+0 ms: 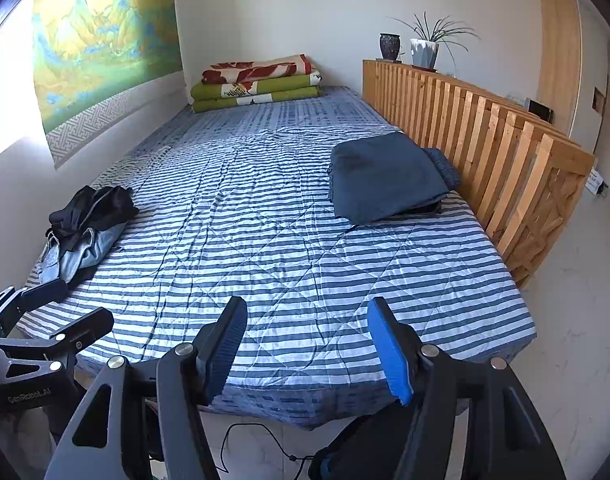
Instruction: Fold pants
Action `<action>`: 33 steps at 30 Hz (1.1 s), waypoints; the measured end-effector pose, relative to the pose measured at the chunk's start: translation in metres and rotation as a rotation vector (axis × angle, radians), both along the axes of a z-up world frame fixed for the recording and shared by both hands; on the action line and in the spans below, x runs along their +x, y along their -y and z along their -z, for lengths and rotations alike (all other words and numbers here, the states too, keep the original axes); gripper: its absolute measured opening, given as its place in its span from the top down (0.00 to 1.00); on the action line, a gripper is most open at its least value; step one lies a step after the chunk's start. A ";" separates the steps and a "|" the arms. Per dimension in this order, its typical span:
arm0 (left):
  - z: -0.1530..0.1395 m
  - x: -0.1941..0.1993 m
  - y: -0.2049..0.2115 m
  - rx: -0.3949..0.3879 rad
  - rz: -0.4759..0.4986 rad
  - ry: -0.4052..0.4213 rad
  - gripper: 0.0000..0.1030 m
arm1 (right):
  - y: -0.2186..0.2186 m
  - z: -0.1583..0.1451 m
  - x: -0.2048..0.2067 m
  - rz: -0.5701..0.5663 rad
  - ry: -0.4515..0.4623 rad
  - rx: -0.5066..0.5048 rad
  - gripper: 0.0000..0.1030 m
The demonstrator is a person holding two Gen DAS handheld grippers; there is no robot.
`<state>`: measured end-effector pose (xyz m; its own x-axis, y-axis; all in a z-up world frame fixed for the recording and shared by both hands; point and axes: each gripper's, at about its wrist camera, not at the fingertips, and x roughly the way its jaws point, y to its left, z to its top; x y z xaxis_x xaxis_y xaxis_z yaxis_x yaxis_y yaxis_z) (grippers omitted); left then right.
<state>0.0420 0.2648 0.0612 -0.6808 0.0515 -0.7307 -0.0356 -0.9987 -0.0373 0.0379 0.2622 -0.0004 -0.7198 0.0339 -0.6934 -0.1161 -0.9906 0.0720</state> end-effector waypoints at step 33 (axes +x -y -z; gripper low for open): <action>0.002 -0.005 -0.005 -0.002 -0.003 -0.006 0.06 | 0.007 0.002 -0.003 -0.027 0.003 0.013 0.41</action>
<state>0.0370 0.2699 0.0596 -0.6854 0.0481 -0.7265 -0.0330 -0.9988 -0.0349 0.0345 0.2552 -0.0024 -0.7188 0.0230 -0.6949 -0.0890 -0.9943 0.0591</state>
